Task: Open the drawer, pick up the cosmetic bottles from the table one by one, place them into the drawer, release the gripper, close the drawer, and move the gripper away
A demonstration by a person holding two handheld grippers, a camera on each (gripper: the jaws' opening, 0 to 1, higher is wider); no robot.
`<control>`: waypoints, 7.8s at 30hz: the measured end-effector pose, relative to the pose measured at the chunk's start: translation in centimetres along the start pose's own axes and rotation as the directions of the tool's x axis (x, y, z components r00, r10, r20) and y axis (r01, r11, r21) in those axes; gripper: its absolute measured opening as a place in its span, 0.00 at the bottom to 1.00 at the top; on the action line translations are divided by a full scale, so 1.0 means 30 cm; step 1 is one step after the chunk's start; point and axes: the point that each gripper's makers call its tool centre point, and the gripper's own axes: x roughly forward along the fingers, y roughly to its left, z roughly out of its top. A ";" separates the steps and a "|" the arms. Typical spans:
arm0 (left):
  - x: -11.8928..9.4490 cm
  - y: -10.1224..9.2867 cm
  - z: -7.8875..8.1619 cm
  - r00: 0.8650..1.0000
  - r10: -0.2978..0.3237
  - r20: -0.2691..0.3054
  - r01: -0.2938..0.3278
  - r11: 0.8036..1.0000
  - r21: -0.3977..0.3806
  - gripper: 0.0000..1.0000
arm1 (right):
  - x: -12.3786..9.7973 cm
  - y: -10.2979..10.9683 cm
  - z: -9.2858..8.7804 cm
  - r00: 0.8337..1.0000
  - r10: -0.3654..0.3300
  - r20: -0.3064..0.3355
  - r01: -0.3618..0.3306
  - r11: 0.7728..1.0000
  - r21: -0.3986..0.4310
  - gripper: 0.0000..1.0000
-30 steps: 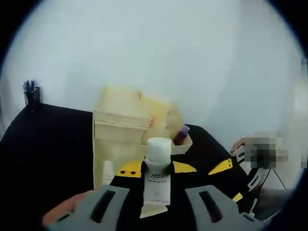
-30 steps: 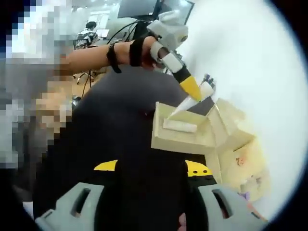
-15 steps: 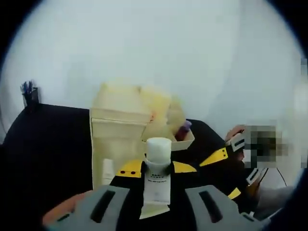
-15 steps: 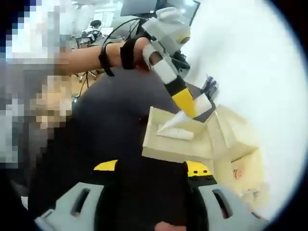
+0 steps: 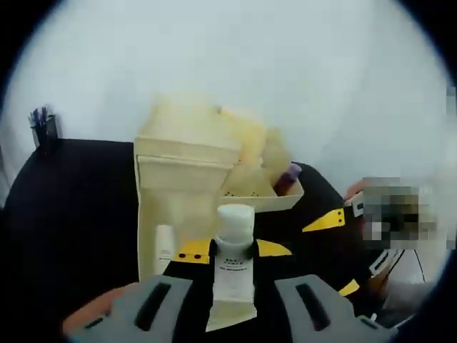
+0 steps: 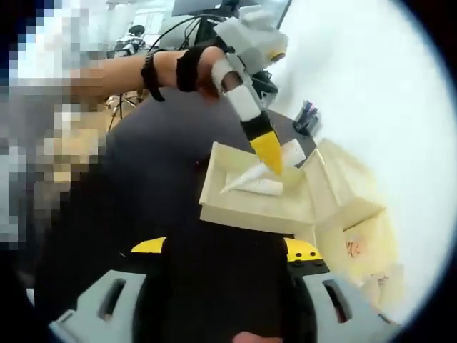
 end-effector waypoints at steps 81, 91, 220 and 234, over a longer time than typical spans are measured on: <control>0.238 0.140 -0.107 0.947 0.234 -0.220 -0.233 0.972 0.029 0.18 | 0.024 -0.035 -0.085 0.999 -0.016 -0.043 0.014 0.998 -0.054 0.55; 0.146 0.139 0.012 0.967 0.242 0.076 -0.249 0.964 0.093 0.21 | 0.057 -0.023 -0.078 0.999 -0.010 -0.041 0.008 0.999 -0.033 0.59; -0.103 0.245 -0.309 0.918 -0.386 0.095 0.274 0.787 0.553 0.96 | 0.319 -0.227 -0.106 0.904 -0.427 0.008 0.421 0.894 0.150 0.93; -0.127 0.184 -0.335 0.901 -0.426 0.076 0.305 0.751 0.585 0.96 | 0.319 -0.231 -0.105 0.888 -0.458 -0.042 0.459 0.880 0.122 0.93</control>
